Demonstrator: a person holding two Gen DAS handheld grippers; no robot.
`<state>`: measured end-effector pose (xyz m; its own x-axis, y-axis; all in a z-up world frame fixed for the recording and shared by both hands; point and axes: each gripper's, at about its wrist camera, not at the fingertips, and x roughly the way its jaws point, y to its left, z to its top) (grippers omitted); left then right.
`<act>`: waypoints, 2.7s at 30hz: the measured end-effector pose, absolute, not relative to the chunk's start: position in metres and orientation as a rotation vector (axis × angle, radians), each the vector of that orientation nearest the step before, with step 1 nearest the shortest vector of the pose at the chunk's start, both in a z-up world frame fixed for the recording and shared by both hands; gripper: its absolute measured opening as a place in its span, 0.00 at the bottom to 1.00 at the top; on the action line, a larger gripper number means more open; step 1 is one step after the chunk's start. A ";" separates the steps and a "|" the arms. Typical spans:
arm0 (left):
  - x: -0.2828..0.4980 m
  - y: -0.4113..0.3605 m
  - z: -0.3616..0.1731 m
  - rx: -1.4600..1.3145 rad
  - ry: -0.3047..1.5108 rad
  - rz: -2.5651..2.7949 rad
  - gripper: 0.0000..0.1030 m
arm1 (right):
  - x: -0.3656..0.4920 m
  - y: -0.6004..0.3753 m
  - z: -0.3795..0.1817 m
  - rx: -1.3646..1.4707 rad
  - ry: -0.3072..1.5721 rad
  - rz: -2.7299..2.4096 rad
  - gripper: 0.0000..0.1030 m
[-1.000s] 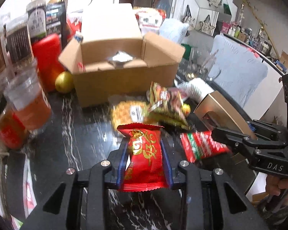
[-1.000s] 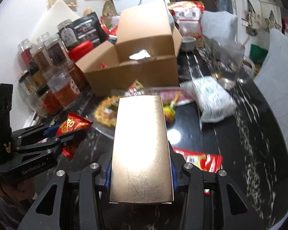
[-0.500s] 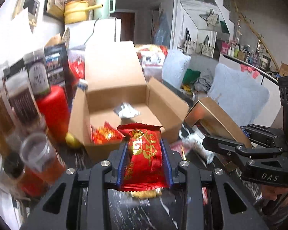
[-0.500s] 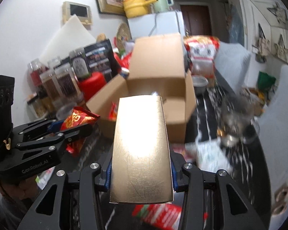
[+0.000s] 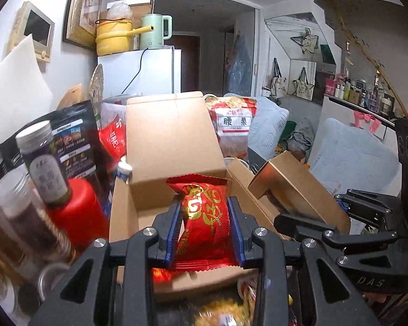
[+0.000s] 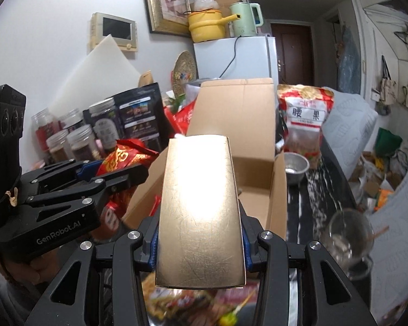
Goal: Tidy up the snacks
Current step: 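Lift and carry the red packet and gold box toward the cardboard box, then open both grippers to drop the red packet and gold box into the box, then withdraw both grippers from the box back toward the table snacks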
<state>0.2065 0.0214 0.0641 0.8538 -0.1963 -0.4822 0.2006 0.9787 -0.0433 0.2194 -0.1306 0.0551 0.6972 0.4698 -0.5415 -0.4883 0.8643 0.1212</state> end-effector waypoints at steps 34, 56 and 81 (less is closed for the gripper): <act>0.323 0.046 0.005 -0.008 0.714 -0.085 0.32 | 0.352 -0.092 -0.013 -0.013 0.833 0.470 0.46; 0.281 0.046 0.034 0.014 0.710 -0.029 0.32 | 0.300 -0.101 0.028 -0.035 0.760 0.455 0.56; 0.174 0.045 0.085 0.003 0.621 -0.055 0.57 | 0.173 -0.116 0.089 -0.094 0.590 0.441 0.75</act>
<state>0.1744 0.0448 0.0853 0.8117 -0.0505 -0.5818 0.0523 0.9985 -0.0138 0.1732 -0.1162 0.0887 0.7410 0.3751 -0.5570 -0.4278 0.9030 0.0390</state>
